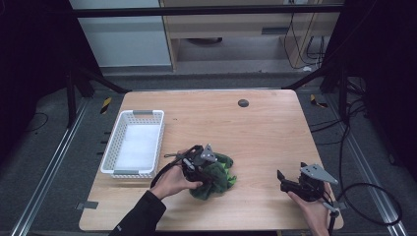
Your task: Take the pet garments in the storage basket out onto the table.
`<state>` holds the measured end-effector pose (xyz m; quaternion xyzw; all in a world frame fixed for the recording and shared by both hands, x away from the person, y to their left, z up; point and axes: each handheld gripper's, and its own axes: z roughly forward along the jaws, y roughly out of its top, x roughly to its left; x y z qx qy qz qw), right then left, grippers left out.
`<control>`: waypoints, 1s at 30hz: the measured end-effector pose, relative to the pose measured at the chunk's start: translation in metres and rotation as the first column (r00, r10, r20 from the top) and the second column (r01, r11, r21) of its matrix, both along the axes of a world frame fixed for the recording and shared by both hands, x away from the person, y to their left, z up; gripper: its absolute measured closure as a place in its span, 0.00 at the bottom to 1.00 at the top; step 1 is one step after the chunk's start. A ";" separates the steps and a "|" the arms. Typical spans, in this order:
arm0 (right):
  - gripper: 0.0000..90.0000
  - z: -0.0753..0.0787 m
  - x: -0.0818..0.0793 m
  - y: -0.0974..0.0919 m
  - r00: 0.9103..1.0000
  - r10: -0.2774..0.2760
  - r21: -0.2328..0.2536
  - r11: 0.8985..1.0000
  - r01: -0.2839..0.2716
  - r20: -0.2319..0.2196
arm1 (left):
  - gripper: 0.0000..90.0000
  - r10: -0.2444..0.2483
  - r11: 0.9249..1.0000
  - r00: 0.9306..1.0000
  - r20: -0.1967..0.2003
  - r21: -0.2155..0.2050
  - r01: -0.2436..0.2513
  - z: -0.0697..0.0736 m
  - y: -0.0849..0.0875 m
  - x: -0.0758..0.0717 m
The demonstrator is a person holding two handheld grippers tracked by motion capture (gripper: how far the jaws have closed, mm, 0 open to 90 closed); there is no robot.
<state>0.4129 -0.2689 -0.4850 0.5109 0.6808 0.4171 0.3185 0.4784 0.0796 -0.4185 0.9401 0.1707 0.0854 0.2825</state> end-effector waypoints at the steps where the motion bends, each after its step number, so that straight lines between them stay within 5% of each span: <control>1: 0.11 0.000 0.000 0.000 1.000 -0.001 -0.001 1.000 0.001 -0.001 | 0.43 0.004 1.000 1.000 0.003 0.000 -0.004 0.000 0.000 0.000; 18: 0.11 0.000 0.000 -0.001 1.000 -0.001 0.000 1.000 0.001 0.000 | 0.25 0.039 0.997 0.999 0.016 -0.069 -0.038 0.013 0.018 -0.014; 30: 0.10 0.000 0.000 -0.001 1.000 -0.005 0.007 1.000 0.005 -0.001 | 0.22 0.121 0.977 0.991 0.048 -0.180 -0.110 0.016 0.045 -0.027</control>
